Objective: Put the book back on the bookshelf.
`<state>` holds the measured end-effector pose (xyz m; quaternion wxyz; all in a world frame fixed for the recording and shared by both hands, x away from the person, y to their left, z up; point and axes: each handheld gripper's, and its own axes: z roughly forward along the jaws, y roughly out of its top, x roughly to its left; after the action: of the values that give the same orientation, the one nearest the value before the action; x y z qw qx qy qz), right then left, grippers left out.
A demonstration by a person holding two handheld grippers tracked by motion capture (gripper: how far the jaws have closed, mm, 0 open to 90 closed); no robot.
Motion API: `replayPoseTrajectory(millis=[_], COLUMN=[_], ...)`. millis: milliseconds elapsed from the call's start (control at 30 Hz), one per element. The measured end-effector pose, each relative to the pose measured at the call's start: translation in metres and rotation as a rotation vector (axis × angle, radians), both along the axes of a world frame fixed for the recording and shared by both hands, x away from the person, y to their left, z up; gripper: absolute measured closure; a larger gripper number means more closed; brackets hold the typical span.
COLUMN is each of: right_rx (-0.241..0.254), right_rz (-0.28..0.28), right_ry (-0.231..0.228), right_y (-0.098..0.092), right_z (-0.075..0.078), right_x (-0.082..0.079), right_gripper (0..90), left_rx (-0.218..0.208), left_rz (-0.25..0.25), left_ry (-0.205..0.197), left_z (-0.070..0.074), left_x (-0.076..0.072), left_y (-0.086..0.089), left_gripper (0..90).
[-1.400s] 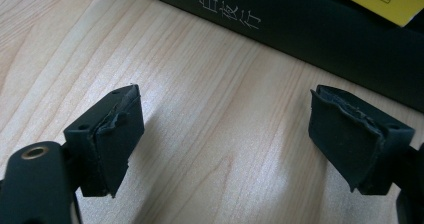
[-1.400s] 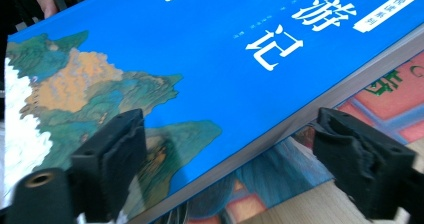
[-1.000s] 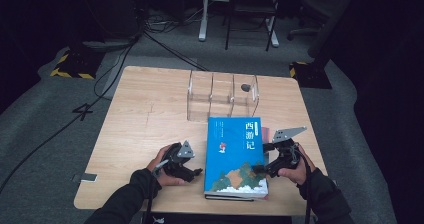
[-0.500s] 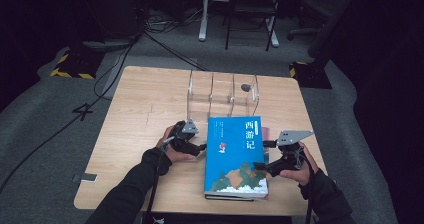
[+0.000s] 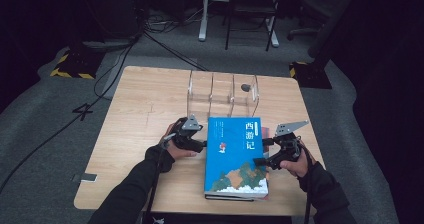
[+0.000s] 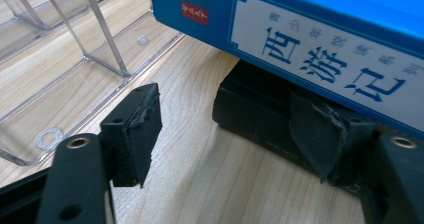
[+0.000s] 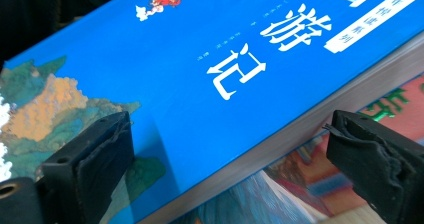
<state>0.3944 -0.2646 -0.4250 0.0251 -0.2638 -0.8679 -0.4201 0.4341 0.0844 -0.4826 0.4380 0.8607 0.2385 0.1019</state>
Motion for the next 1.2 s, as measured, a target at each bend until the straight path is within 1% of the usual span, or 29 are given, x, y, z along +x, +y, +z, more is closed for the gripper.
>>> replayPoseTrajectory(millis=[33,100,200,233,267,300,333,400,433,467,500,533,600,667,700,733,767,800,833,867,900,933,967,1033,1067,1100,1133,1200], right_rx=[0.002,-0.006,-0.005,-0.002,0.004,0.014,0.024,0.057,0.071,0.065,0.034,0.022,0.049,0.058,0.063,0.063,0.099,0.099,0.101,0.101,0.113,0.113,0.131,0.155,0.157,0.157,0.172,0.18], right_rz=[-0.003,-0.002,0.0,-0.001,-0.008,-0.014,-0.01,-0.013,-0.005,0.002,0.009,0.014,0.029,0.034,0.036,0.036,0.046,0.046,0.049,0.049,0.049,0.049,0.048,0.04,0.036,0.036,0.034,0.037], right_ry=[-0.001,-0.035,-0.088,-0.104,-0.12,-0.135,-0.15,-0.179,-0.181,-0.176,-0.157,-0.134,-0.107,-0.099,-0.091,-0.091,-0.097,-0.097,-0.113,-0.113,-0.123,-0.123,-0.13,-0.138,-0.151,-0.151,-0.175,-0.182], right_y=[0.001,0.004,0.007,0.007,0.007,0.007,0.007,0.008,0.011,0.014,0.02,0.023,0.024,0.023,0.023,0.023,0.024,0.024,0.026,0.026,0.025,0.025,0.024,0.023,0.024,0.024,0.025,0.027], right_z=[-0.001,0.001,0.004,0.005,0.006,0.008,0.01,0.013,0.013,0.013,0.011,0.009,0.006,0.006,0.006,0.006,0.007,0.007,0.009,0.009,0.01,0.01,0.011,0.014,0.017,0.017,0.023,0.028], right_x=[0.0,-0.001,-0.005,-0.006,-0.007,-0.008,-0.008,-0.008,-0.007,-0.005,-0.002,0.001,0.005,0.006,0.008,0.008,0.009,0.009,0.009,0.009,0.009,0.009,0.009,0.007,0.006,0.006,0.003,0.002], right_gripper=[3.1,3.2,5.7,8.2,11.3,12.6,16.5,24.3,24.6,24.7,24.4,24.3,26.8,28.6,32.3,32.3,47.2,47.2,50.7,50.7,54.0,54.0,57.4,60.0,60.9,60.9,63.1,64.5], left_rx=[0.001,0.004,0.015,0.013,0.003,0.001,-0.003,-0.004,-0.009,-0.016,-0.014,-0.015,-0.02,-0.025,-0.027,-0.027,-0.025,-0.026,-0.022,-0.022,-0.023,-0.023,-0.038,-0.071,-0.092,-0.092,-0.124,-0.134], left_rz=[0.0,-0.003,0.01,0.011,0.015,0.015,0.013,0.015,0.01,0.012,0.014,0.015,0.013,0.016,0.014,0.014,0.008,-0.001,0.003,-0.003,-0.015,-0.015,-0.027,-0.029,-0.031,-0.031,-0.028,-0.025], left_ry=[-0.002,-0.005,-0.027,-0.025,-0.011,-0.004,-0.004,-0.004,-0.002,0.002,0.006,0.007,0.006,0.01,0.0,0.0,-0.005,-0.006,-0.01,-0.007,-0.017,-0.017,-0.013,-0.015,-0.021,-0.021,-0.024,-0.041], left_z=[0.0,0.0,0.002,0.001,0.001,0.001,0.001,0.002,0.002,0.002,0.002,0.002,0.002,0.002,0.002,0.002,0.003,0.004,0.004,0.004,0.005,0.005,0.007,0.01,0.014,0.014,0.019,0.026], left_x=[0.0,0.0,0.0,0.001,0.002,0.003,0.004,0.006,0.006,0.008,0.008,0.009,0.01,0.011,0.011,0.011,0.011,0.011,0.011,0.011,0.011,0.011,0.011,0.011,0.012,0.012,0.012,0.013], left_y=[0.0,0.0,-0.002,-0.002,-0.002,-0.001,-0.002,-0.002,-0.002,-0.002,-0.002,-0.002,-0.003,-0.003,-0.003,-0.003,-0.004,-0.004,-0.006,-0.006,-0.006,-0.006,-0.005,-0.005,-0.003,-0.003,-0.001,0.002], left_gripper=[30.0,30.4,35.2,35.3,36.3,37.4,39.6,41.1,44.2,45.2,45.7,47.0,50.3,52.3,52.3,58.0,62.0,62.0,64.4,64.4,68.7,69.3,72.8,77.5,79.0,80.3,81.9,83.6])
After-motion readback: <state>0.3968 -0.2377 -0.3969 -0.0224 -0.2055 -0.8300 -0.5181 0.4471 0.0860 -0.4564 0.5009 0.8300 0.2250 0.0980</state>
